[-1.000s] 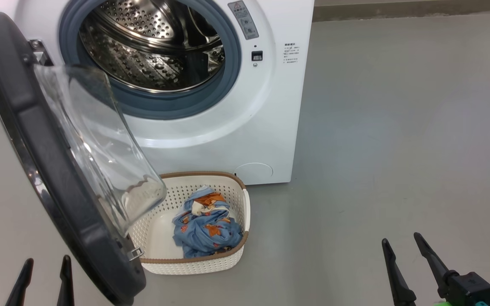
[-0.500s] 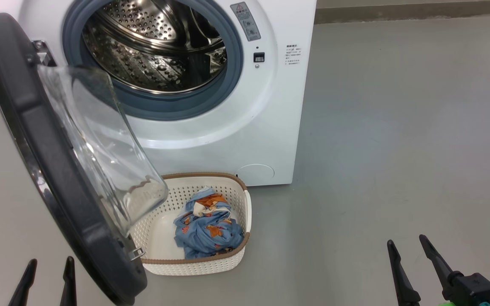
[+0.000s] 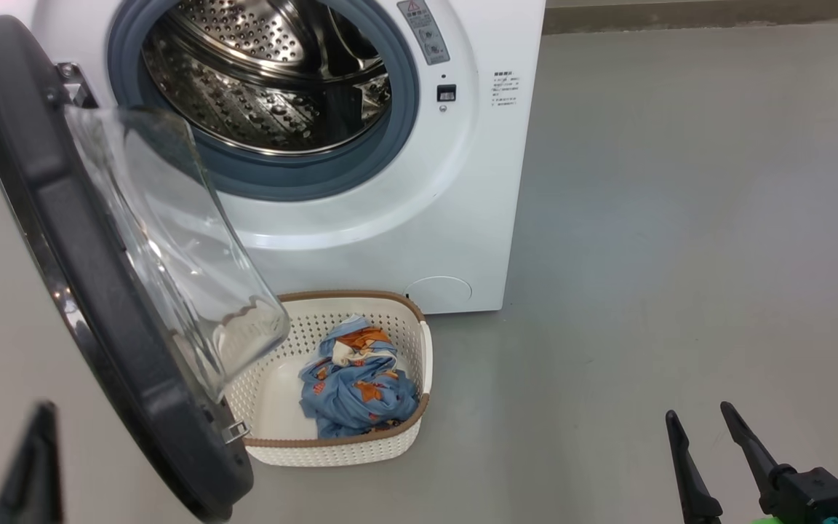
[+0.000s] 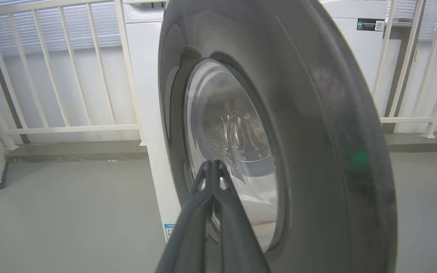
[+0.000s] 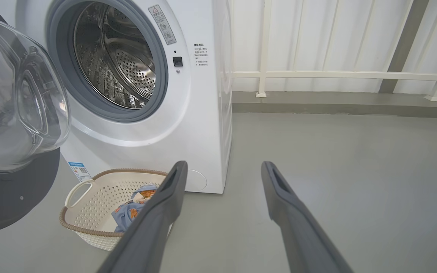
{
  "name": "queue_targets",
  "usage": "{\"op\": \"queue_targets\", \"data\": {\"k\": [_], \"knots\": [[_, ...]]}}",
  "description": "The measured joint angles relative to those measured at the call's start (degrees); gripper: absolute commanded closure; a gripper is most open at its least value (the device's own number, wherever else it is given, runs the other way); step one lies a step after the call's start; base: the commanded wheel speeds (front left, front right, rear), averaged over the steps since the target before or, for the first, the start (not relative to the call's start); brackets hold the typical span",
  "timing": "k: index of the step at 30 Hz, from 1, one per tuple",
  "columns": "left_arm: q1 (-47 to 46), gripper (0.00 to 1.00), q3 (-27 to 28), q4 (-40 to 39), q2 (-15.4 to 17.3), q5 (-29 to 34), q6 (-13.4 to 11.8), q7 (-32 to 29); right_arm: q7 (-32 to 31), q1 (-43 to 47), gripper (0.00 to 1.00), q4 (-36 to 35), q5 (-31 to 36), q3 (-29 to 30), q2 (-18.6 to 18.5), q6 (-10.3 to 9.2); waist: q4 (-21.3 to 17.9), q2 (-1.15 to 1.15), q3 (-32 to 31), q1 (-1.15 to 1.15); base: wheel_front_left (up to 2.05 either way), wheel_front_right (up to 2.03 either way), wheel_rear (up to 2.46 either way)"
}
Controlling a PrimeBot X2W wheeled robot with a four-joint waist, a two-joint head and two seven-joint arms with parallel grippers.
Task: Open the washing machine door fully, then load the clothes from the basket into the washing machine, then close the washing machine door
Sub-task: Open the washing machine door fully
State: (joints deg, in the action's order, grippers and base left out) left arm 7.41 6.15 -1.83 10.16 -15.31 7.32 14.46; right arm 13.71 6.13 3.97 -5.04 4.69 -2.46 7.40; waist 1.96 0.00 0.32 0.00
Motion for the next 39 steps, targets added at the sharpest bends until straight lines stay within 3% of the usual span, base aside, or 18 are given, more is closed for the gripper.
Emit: {"op": "queue_targets", "data": {"k": [5, 9, 13, 18, 22, 29, 39], "knots": [[-3.46, 1.0, 4.48, -9.79, -0.13, 0.01, 0.0, 0.04, 0.01, -0.01, 0.0, 0.03, -0.57, -0.01, 0.03, 0.0, 0.15, 0.0, 0.27, 0.0, 0.0, 0.0, 0.0], [-5.5, 1.0, 4.26, -17.46, 0.26, 0.0, 0.0, 0.09, 0.01, -0.01, 0.0, 0.09, -0.57, -0.02, 0.04, 0.0, 0.1, 0.0, 0.43, 0.0, 0.0, 0.0, 0.0], [-5.95, 1.0, 0.53, -23.14, 0.96, -1.04, 0.0, 0.32, 0.02, -0.02, 0.0, 0.24, -0.58, 0.04, 0.05, 0.0, 0.13, 0.0, 0.46, 0.0, 0.0, 0.0, 0.0], [-5.89, 1.0, -9.46, -27.5, 3.46, -1.63, 0.0, 0.33, 0.03, -0.02, 0.0, 0.54, -0.59, 0.08, 0.05, 0.0, 0.29, 0.0, 0.4, 0.0, 0.0, 0.0, 0.0], [-5.04, 1.0, -17.74, -27.86, 5.24, -1.51, 0.0, 0.33, 0.03, -0.02, 0.0, 0.7, -0.58, 0.08, 0.05, 0.0, 0.33, 0.0, 0.42, 0.0, 0.0, 0.0, 0.0], [-3.76, 1.0, -25.93, -25.95, 7.04, -1.49, 0.0, 0.32, 0.05, -0.02, 0.0, 1.02, -0.58, -0.03, 0.07, 0.0, 0.65, 0.0, 0.35, 0.0, 0.0, 0.0, 0.0], [-2.82, 1.0, -31.63, -17.94, 8.31, -2.13, 0.0, 0.32, 0.36, -0.02, 0.0, 1.7, -0.59, -0.21, 0.07, 0.0, 1.15, 0.0, 0.2, 0.0, 0.0, 0.0, 0.0]]}}
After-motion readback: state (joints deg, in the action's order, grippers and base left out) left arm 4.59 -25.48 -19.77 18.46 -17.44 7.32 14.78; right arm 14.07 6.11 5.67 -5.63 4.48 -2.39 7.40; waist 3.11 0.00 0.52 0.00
